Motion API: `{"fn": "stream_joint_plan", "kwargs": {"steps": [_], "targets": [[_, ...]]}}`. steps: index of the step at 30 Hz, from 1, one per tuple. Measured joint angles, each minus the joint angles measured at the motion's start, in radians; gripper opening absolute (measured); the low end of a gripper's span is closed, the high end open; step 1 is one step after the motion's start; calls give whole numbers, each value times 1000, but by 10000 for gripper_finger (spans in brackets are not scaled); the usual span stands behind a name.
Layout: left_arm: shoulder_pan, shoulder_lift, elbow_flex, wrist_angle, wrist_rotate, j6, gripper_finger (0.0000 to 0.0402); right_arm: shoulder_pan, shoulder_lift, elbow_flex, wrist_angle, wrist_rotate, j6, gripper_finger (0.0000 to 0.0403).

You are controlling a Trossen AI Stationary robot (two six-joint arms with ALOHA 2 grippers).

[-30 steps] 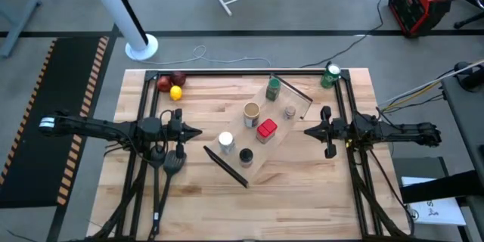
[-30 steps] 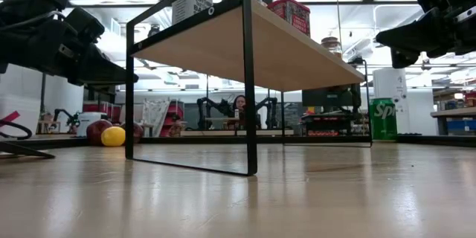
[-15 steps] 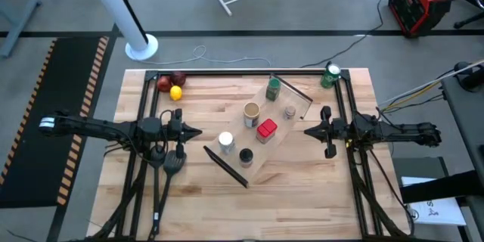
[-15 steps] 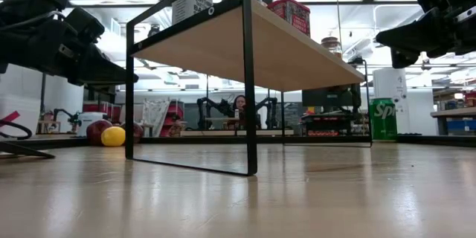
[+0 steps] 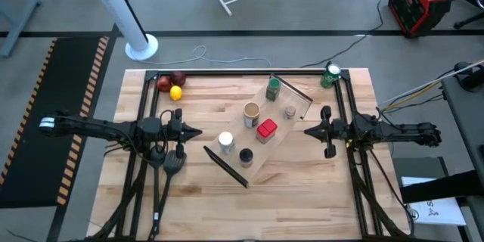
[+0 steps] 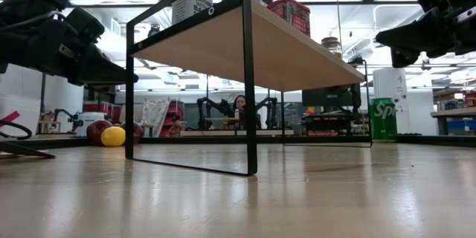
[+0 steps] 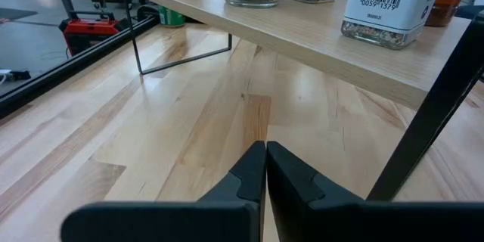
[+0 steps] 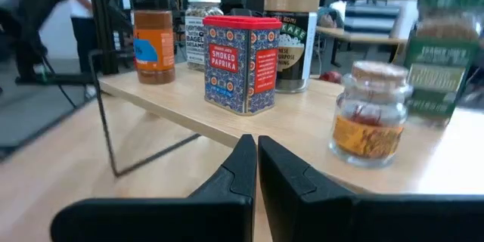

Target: Shelf spices

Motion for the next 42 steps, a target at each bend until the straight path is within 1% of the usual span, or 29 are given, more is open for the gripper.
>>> {"fn": "stream_joint_plan", "kwargs": {"steps": [4,7,30,32,42], "targets": [[0,0,0,0,0,0,0,0,0,0,3,1,-181,0],[0,0,0,0,0,0,0,0,0,0,3,1,-231,0],[0,0,0,0,0,0,0,0,0,0,18,-1,-217,0],[0,0,0,0,0,0,0,0,0,0,18,-1,-177,0],[0,0,0,0,0,0,0,0,0,0,18,-2,139,0]]}}
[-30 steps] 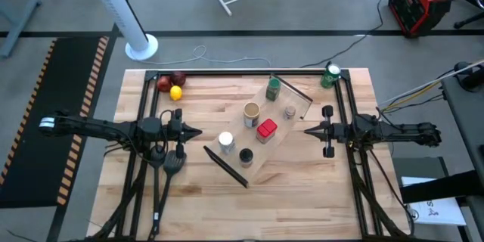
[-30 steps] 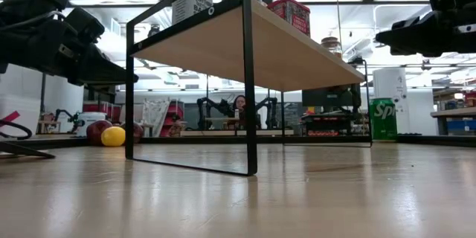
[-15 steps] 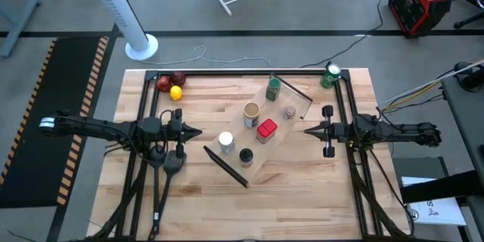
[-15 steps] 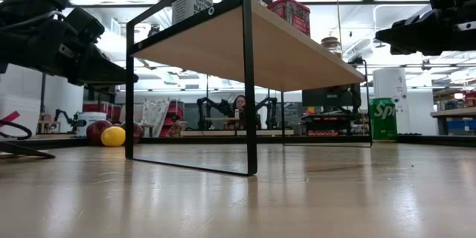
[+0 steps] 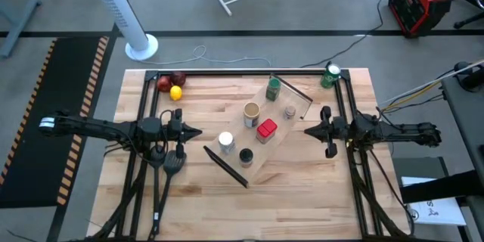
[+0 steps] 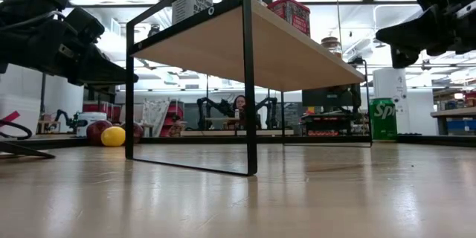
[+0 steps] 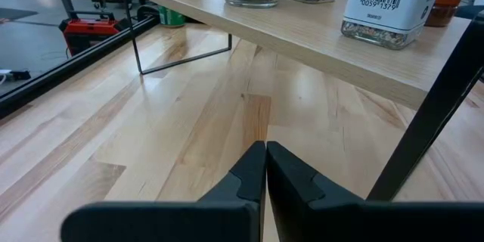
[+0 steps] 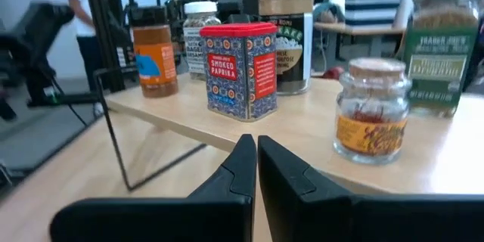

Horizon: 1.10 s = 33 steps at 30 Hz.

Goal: Shelf spices
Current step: Remove the brown seasoning bottle from the shelf

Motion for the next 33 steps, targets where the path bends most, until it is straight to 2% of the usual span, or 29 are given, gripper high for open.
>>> {"fn": "stream_joint_plan", "kwargs": {"steps": [5,25,33], "targets": [[0,0,0,0,0,0,0,0,0,0,0,1,83,0],[0,2,0,15,-12,-9,0,0,0,0,1,1,103,0],[-1,2,0,-4,32,-168,0,0,0,0,24,2,105,0]]}}
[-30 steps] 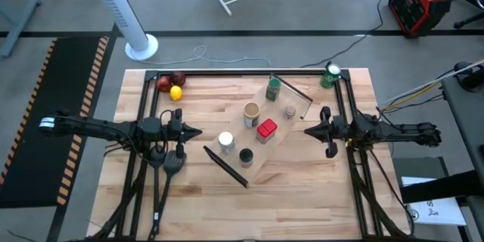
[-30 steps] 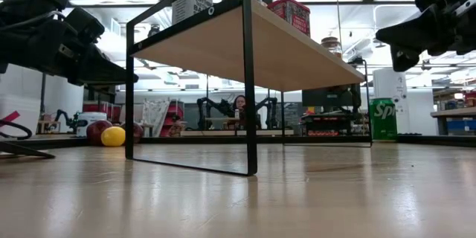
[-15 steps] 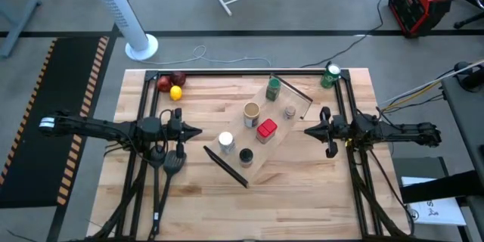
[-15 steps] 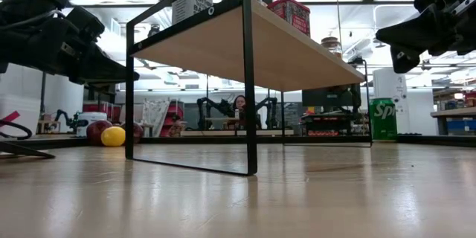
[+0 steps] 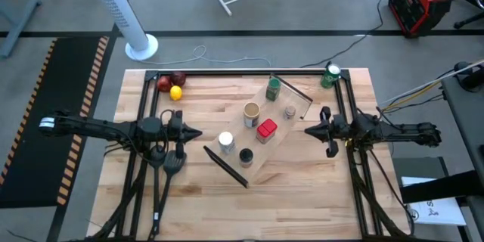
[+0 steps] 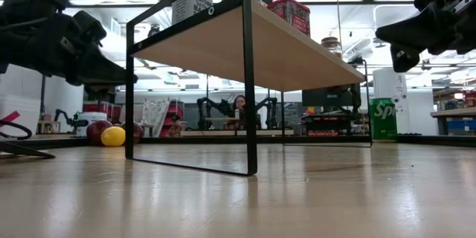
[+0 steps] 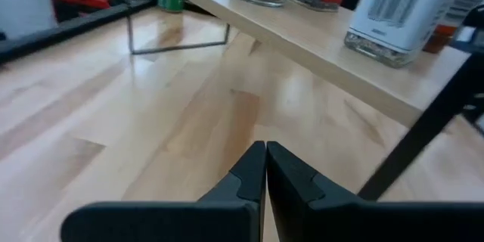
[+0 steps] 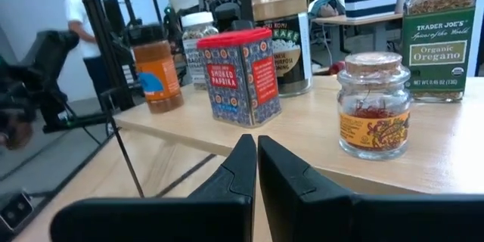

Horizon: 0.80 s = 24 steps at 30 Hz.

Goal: Shelf spices
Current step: Remove the brown seasoning bottle from the shelf

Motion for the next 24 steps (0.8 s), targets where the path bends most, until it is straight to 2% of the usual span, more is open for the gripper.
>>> {"fn": "stream_joint_plan", "kwargs": {"steps": [5,10,17,24], "targets": [[0,-2,0,1,94,-69,0,0,0,14,60,0,101,0],[0,0,51,-64,205,-125,0,0,0,97,82,-4,198,0],[0,-1,206,-342,280,-148,0,0,58,259,39,-170,208,0],[0,-1,414,-658,283,-107,0,0,262,458,-138,-159,202,0]]}}
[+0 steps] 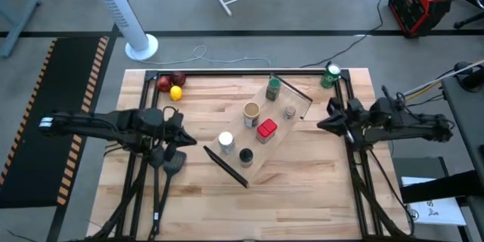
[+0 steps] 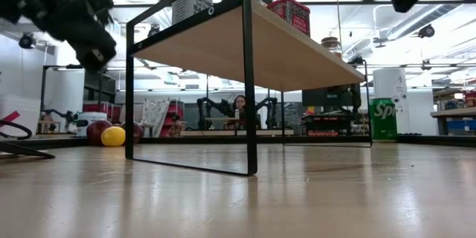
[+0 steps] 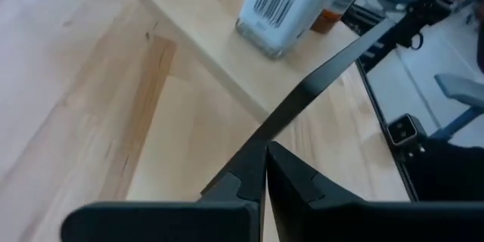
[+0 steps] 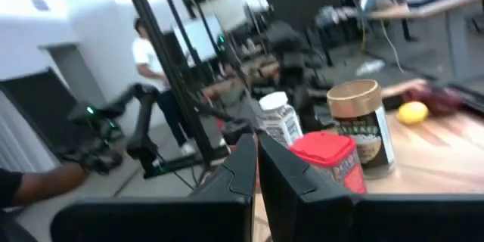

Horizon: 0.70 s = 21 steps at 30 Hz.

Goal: Shelf spices
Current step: Remove the brown seasoning bottle from the shelf

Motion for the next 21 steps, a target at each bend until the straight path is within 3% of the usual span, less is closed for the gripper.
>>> {"fn": "stream_joint_plan", "kwargs": {"steps": [7,10,14,17,21], "targets": [[0,0,189,-96,-65,74,0,0,253,218,-193,62,-19,0],[0,0,260,-96,-187,107,0,0,346,314,-320,195,-26,0],[0,4,344,-89,-456,116,0,0,466,435,-493,348,-35,0],[0,14,398,-76,-613,130,0,0,547,526,-582,374,-45,0],[0,41,445,11,-667,187,0,0,641,630,-672,378,-45,0]]}}
